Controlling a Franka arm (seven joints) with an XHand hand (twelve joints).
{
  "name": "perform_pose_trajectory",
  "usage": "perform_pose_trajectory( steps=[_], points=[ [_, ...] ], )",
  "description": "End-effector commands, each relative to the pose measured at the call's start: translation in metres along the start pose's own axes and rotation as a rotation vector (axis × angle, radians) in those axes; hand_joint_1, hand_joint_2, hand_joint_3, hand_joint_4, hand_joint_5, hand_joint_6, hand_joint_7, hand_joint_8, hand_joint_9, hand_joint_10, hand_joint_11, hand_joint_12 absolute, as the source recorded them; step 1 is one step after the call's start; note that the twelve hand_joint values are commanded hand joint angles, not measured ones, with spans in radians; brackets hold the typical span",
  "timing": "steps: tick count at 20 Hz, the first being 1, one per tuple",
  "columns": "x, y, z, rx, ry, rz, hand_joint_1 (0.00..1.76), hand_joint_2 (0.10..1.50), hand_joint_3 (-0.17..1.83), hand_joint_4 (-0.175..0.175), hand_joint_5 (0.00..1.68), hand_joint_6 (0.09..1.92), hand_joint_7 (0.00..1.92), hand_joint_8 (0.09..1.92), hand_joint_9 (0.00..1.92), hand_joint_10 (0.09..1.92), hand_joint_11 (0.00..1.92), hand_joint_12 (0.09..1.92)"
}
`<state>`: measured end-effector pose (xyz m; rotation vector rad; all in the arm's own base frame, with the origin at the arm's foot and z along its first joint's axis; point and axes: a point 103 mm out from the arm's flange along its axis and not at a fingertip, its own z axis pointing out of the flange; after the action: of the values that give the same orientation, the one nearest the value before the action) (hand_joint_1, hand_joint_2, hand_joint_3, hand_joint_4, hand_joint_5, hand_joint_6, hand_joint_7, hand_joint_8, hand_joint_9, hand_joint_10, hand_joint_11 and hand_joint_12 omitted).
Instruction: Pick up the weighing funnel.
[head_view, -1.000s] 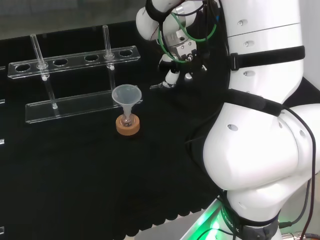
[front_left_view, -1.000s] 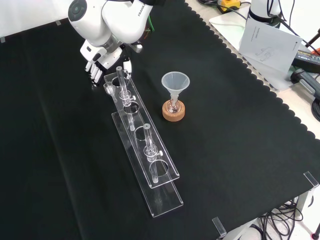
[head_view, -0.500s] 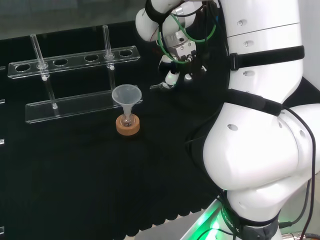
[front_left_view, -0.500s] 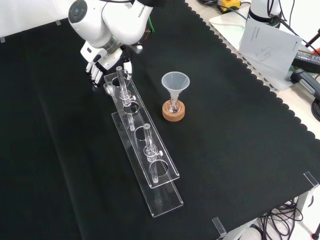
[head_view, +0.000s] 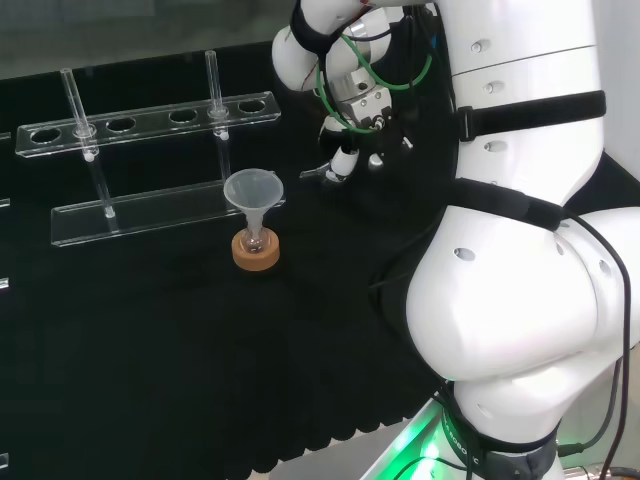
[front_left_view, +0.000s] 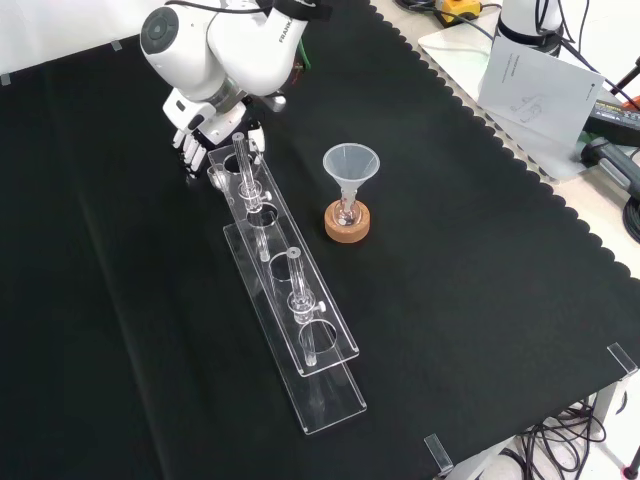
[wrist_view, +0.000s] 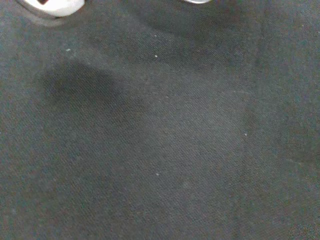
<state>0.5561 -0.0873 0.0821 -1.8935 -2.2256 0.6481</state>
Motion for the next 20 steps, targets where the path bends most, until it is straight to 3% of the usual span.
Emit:
perform_pose_trajectory(
  steps=[1, 8, 14, 20],
  points=[
    [-0.001, 0.001, 0.003, 0.0, 0.019, 0.002, 0.78, 0.66, 0.47, -0.027, 0.66, 0.15, 0.46, 0.68, 0.67, 0.55, 0.4, 1.31],
    [-0.017, 0.002, 0.012, -0.03, 0.013, 0.013, 0.79, 0.66, 0.48, -0.021, 0.72, 0.18, 0.48, 0.69, 0.68, 0.55, 0.41, 1.31],
    [-0.009, 0.005, 0.009, -0.043, -0.015, 0.021, 0.81, 0.66, 0.5, -0.014, 0.67, 0.53, 0.5, 0.68, 0.71, 0.53, 0.43, 1.3],
    [-0.004, 0.009, 0.011, -0.042, -0.016, 0.024, 0.82, 0.66, 0.52, -0.013, 0.66, 0.61, 0.51, 0.68, 0.72, 0.53, 0.44, 1.3]
  ],
)
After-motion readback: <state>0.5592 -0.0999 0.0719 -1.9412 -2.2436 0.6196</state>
